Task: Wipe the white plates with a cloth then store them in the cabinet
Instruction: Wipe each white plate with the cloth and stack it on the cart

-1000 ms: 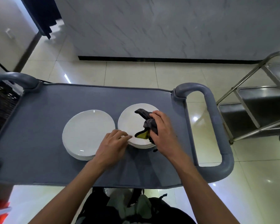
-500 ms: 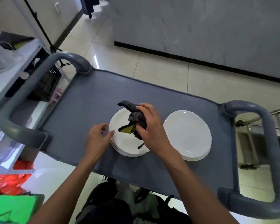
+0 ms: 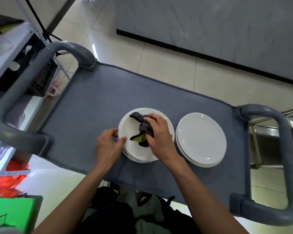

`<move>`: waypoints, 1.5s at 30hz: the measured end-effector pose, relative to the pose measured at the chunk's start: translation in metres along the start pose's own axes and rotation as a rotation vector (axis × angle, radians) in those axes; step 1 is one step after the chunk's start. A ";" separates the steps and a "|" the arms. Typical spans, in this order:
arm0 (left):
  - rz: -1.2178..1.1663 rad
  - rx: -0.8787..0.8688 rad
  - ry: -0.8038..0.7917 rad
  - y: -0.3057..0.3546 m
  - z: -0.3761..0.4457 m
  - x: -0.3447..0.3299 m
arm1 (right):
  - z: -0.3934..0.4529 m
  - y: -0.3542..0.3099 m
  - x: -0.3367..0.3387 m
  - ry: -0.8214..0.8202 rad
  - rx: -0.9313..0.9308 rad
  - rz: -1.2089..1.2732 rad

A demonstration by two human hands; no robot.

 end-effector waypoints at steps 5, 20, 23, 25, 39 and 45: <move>0.070 -0.066 0.001 0.008 0.003 -0.001 | -0.011 0.015 -0.011 -0.144 -0.065 -0.325; 0.098 0.131 -0.242 0.016 0.023 -0.011 | -0.037 0.028 -0.043 -0.207 -0.088 -0.457; 0.060 0.199 -0.303 0.016 0.033 -0.011 | -0.037 0.028 -0.040 -0.186 -0.098 -0.449; 0.021 0.201 -0.304 0.021 0.037 -0.010 | -0.037 0.028 -0.037 -0.157 -0.107 -0.387; -0.153 0.243 -0.516 0.033 0.038 -0.012 | -0.047 0.016 -0.035 0.024 -0.149 -0.174; -0.398 0.314 -0.727 0.041 0.031 -0.014 | -0.056 0.015 -0.032 0.138 -0.178 0.017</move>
Point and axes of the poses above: each hand's wrist, its own z-axis towards the middle knuckle, its own x-axis out of the back of the hand, y = z × x, the point moved 7 cm from there along z, towards the middle knuckle
